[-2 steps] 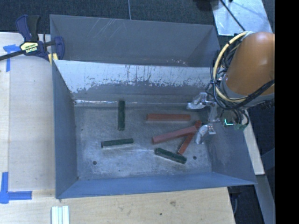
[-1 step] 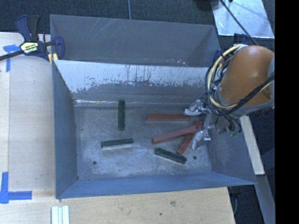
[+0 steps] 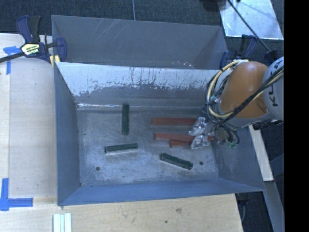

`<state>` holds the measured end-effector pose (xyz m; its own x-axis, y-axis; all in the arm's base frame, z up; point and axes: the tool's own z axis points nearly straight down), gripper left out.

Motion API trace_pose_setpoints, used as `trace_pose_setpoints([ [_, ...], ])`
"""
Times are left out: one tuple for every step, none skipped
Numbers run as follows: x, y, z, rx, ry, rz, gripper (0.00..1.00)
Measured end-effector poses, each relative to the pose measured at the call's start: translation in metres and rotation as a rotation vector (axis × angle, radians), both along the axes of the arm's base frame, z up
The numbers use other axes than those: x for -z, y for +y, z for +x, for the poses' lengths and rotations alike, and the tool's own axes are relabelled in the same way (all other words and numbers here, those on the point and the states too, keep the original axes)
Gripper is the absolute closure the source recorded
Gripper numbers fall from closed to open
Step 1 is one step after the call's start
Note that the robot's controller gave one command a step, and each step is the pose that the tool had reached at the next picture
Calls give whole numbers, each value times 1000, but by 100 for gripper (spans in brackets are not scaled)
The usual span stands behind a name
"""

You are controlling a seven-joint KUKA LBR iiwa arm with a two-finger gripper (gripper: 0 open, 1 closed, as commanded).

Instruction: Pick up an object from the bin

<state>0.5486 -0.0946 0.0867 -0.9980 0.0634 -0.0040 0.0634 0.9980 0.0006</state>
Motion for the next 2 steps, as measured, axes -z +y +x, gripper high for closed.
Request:
trace_pose_setpoints([
  [0,0,0,-1,0,0,100],
  [-139,13,-18,-13,1,-1,100],
])
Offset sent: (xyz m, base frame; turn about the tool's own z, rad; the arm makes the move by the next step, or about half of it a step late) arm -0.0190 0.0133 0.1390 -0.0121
